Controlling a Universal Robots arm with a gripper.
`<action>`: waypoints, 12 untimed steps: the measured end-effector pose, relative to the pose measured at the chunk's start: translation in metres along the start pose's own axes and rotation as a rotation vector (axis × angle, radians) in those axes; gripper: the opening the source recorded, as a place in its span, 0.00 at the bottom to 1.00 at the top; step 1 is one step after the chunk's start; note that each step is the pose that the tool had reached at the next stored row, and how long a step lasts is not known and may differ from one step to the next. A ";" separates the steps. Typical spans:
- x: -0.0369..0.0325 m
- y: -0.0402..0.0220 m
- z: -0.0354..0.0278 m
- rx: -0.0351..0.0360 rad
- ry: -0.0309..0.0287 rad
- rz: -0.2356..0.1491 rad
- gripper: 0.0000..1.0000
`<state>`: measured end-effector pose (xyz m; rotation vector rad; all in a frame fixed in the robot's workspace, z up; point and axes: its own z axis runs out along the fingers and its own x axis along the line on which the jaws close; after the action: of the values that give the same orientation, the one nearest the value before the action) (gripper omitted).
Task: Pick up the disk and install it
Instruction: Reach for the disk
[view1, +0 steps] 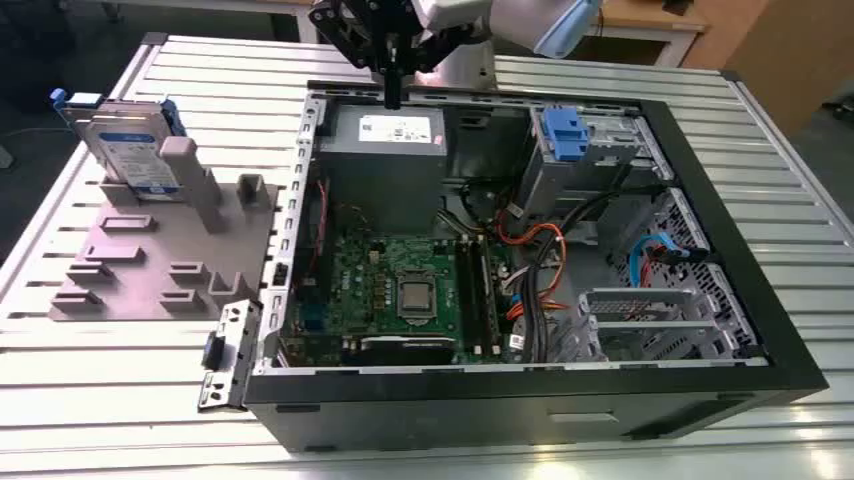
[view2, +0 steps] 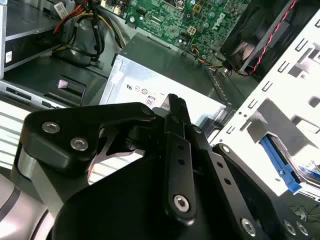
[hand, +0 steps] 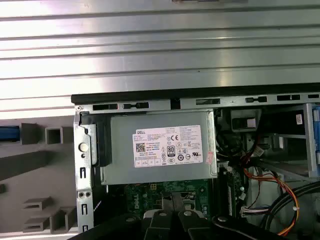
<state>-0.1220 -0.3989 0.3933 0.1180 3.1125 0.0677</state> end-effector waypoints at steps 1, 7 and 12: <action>0.0000 0.0000 0.0000 0.0000 0.0000 0.000 0.11; 0.0003 0.0000 0.0000 0.0000 0.0000 0.000 0.11; 0.0010 -0.0001 0.0000 0.0001 0.0000 0.000 0.11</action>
<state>-0.1230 -0.3989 0.3933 0.1181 3.1125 0.0676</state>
